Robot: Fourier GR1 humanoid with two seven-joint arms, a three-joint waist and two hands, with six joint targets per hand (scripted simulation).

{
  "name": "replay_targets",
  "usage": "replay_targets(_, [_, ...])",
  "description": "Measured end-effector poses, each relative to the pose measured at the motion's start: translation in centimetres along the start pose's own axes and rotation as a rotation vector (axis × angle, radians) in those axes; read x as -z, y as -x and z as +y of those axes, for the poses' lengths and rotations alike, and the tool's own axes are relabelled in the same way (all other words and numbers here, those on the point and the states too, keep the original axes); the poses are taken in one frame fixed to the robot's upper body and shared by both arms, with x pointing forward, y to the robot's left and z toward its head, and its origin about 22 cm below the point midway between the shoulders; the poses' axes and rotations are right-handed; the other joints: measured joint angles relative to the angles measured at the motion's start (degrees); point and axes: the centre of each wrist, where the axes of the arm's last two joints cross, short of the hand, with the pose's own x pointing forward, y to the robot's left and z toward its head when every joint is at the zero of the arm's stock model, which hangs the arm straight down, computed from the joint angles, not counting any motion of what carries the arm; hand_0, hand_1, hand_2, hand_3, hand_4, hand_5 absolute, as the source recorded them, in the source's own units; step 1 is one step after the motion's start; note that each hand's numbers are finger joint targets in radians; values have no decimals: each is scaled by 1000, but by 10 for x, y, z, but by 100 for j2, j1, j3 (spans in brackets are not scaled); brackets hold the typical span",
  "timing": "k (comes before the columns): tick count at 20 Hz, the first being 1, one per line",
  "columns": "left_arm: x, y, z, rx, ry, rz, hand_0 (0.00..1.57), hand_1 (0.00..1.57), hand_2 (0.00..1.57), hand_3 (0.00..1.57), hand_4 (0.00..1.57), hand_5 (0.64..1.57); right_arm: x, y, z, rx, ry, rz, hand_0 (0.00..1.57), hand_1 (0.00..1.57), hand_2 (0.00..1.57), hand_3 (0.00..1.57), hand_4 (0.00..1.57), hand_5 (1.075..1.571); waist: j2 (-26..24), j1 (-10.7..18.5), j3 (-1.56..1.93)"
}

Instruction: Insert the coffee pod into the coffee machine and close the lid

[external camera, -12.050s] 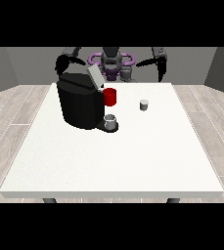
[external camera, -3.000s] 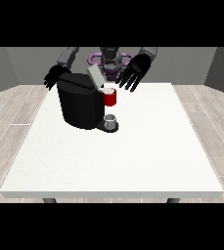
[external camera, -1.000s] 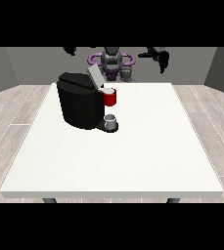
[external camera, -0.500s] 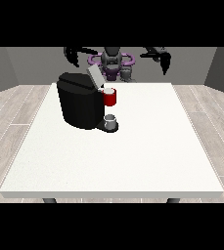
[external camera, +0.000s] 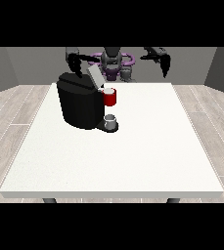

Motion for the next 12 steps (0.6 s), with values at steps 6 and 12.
replay_targets(6, [-3,-11,14,9,-29,-28,0,0,0,0,0,1571,11,-6,9,-31,-34,-29,0,0,0,0,0,1571,161,-110,-10])
replay_targets(12, [-1,-18,7,19,-33,-45,0,0,0,0,0,1571,25,-13,11,-55,-36,-52,0,0,0,0,0,1571,288,-67,-19])
